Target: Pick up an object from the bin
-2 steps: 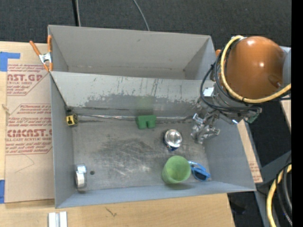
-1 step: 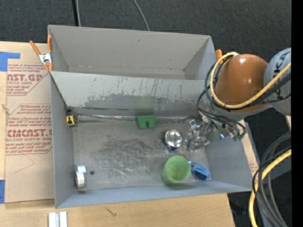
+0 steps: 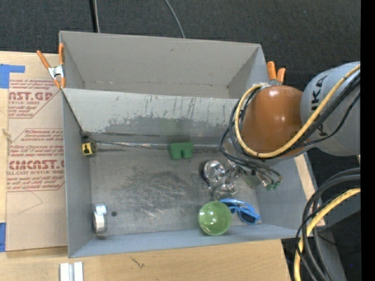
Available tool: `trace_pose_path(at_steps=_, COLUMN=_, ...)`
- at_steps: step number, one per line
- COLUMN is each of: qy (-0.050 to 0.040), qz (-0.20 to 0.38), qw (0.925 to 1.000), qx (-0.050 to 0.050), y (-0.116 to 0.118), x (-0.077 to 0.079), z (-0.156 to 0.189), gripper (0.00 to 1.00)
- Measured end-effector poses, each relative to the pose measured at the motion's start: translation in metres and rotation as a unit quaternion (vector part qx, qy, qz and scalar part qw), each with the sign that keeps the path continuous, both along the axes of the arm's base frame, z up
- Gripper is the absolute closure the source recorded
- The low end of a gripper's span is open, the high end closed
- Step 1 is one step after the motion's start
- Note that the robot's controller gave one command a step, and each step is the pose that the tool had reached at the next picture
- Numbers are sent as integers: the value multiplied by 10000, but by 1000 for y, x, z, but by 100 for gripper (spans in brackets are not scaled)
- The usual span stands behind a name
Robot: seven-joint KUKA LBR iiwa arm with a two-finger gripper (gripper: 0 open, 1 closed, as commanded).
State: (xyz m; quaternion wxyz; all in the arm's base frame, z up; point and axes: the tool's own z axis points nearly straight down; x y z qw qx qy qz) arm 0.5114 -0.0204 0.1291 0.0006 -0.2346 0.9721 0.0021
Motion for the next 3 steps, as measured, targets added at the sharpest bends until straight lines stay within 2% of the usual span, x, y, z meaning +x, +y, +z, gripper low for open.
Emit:
trace_pose_path(at_steps=1, qy=-182, qz=-30, qw=9998, qx=-23, y=-6, x=10, z=7, gripper=0)
trace_pose_path(at_steps=2, qy=16, qz=493, qw=9988, qx=-21, y=-55, x=0, z=-51, gripper=0)
trace_pose_path(at_steps=3, qy=1, qz=502, qw=9987, qx=-17, y=-53, x=1, z=-49, gripper=100)
